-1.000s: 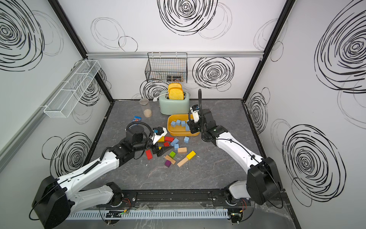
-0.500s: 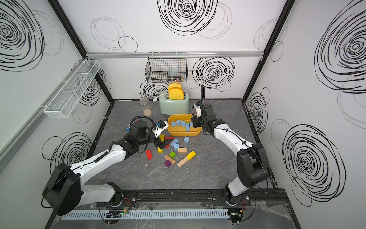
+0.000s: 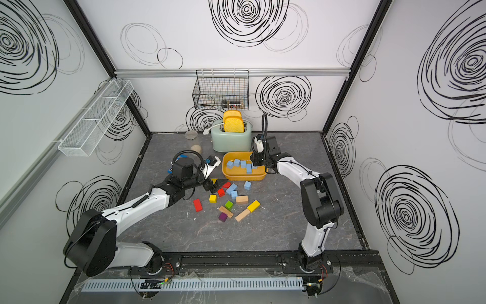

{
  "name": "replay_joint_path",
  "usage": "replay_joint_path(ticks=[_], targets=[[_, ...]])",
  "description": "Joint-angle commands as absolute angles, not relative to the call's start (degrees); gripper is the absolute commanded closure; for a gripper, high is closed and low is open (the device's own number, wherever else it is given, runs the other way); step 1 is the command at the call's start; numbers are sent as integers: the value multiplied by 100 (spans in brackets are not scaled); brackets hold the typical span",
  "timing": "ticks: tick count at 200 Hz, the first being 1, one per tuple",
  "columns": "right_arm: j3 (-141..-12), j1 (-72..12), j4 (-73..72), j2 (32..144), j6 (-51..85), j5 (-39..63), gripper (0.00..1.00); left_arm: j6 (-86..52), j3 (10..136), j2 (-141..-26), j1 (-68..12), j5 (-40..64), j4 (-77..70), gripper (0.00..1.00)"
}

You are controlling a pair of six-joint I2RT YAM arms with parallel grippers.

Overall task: Pick out the blue building blocks
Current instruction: Place the building block in the storage box.

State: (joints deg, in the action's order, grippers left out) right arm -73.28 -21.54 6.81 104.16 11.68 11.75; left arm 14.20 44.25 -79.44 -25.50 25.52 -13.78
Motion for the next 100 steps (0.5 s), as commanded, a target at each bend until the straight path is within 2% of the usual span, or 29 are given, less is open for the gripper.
replay_joint_path(ticks=[1, 100], targets=[[-7615, -2091, 708, 10642, 1230, 1409, 100, 1458, 4413, -8100, -2514, 2637, -1678, 4], [-7887, -2083, 503, 11354, 1355, 1730, 99, 1428, 4491, -8359, -2374, 2661, -1652, 4]])
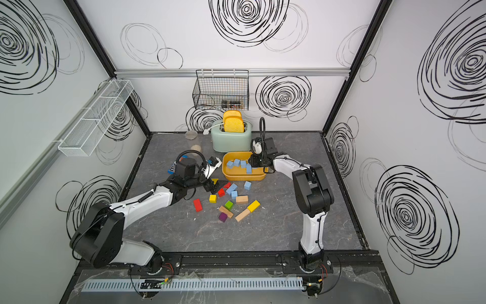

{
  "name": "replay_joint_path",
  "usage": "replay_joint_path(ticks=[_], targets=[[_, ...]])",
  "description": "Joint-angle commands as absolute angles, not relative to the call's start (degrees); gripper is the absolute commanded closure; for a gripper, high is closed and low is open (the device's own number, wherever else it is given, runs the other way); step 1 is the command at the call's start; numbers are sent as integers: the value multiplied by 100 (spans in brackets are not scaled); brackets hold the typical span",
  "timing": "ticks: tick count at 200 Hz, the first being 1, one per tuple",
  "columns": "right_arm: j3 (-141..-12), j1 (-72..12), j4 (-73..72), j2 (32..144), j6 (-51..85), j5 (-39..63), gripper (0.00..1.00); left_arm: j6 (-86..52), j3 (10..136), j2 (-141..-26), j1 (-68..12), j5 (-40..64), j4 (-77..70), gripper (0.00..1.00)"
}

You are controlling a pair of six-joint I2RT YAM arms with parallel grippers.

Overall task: Pick out the blue building blocks
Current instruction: Place the building block in the storage box.

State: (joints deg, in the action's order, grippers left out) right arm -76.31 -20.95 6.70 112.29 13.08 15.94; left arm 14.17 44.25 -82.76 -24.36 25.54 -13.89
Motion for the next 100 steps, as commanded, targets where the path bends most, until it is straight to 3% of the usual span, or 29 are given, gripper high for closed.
replay_joint_path(ticks=[1, 64, 100], targets=[[-7885, -2083, 502, 11364, 1354, 1731, 99, 1430, 4496, -8358, -2373, 2662, -1657, 4], [-8180, -2091, 573, 11754, 1389, 1829, 90, 1459, 4526, -8418, -2365, 2699, -1568, 4], [-8211, -2087, 565, 11847, 1420, 1859, 76, 1463, 4540, -8429, -2364, 2702, -1538, 4]])
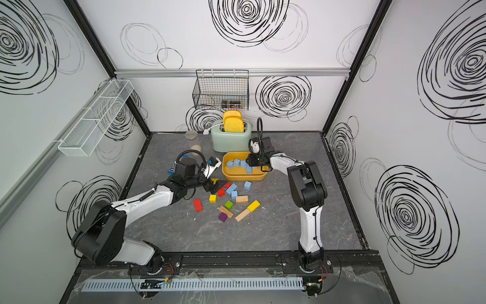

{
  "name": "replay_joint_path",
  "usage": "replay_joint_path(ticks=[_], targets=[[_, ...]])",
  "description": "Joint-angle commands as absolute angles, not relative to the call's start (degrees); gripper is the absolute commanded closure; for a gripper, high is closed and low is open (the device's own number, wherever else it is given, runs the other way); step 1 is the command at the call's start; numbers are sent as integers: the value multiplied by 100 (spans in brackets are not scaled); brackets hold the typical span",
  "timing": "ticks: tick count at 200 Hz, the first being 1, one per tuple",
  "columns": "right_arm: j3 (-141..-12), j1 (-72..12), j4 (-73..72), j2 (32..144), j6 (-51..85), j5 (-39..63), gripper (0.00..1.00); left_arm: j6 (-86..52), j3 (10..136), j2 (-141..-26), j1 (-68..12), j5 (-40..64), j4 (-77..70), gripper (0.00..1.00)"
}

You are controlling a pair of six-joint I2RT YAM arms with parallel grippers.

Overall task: Pick out the blue building blocks
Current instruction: Place the building block in the storage box.

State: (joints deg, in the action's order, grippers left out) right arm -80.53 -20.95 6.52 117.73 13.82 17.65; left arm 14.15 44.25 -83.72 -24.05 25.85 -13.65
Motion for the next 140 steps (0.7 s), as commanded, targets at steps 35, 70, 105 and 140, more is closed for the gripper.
replay_joint_path(ticks=[35, 70, 105, 140], targets=[[-8197, -2091, 571, 11867, 1416, 1831, 64, 1460, 4535, -8437, -2360, 2703, -1538, 4], [-8214, -2087, 602, 11873, 1424, 1820, 57, 1459, 4544, -8424, -2366, 2716, -1521, 4], [-8209, -2084, 602, 11812, 1428, 1822, 56, 1450, 4554, -8413, -2365, 2699, -1521, 4], [-8170, -2090, 606, 11742, 1430, 1779, 54, 1424, 4562, -8387, -2364, 2707, -1534, 4]])
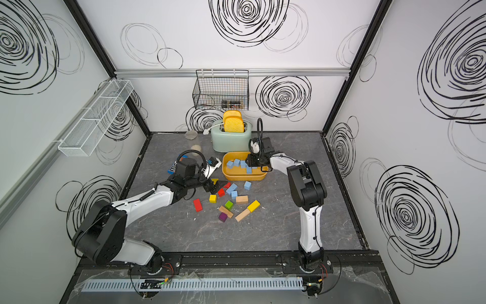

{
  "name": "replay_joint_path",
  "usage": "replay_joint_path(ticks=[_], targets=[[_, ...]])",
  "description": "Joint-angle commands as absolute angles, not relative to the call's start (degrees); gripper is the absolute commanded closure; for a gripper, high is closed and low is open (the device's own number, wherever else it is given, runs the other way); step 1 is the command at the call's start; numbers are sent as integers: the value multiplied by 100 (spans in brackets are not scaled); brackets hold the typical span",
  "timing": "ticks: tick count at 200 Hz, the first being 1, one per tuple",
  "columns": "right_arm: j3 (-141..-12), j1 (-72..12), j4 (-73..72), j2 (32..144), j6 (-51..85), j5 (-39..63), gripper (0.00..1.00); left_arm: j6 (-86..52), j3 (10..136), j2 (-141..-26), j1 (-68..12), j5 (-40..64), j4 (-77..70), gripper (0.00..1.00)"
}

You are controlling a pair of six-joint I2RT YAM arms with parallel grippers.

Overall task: Pick out the blue building blocks
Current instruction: Place the building block in the storage box.

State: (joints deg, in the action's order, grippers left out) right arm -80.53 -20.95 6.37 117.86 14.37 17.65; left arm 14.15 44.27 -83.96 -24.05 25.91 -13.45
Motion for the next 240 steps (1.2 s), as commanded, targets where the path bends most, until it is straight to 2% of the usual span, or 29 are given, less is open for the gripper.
replay_joint_path(ticks=[1, 139, 207, 240], targets=[[-8167, -2086, 611, 11742, 1427, 1773, 54, 1428, 4562, -8386, -2364, 2707, -1536, 4], [-8344, -2275, 1098, 11742, 1316, 98, 52, 1452, 4570, -8358, -2364, 2689, -1502, 4], [-8384, -2309, 1130, 11709, 1327, 34, 49, 1462, 4588, -8308, -2372, 2663, -1467, 4], [-8350, -2311, 1076, 11500, 1307, 308, 44, 1459, 4592, -8243, -2367, 2624, -1467, 4]])
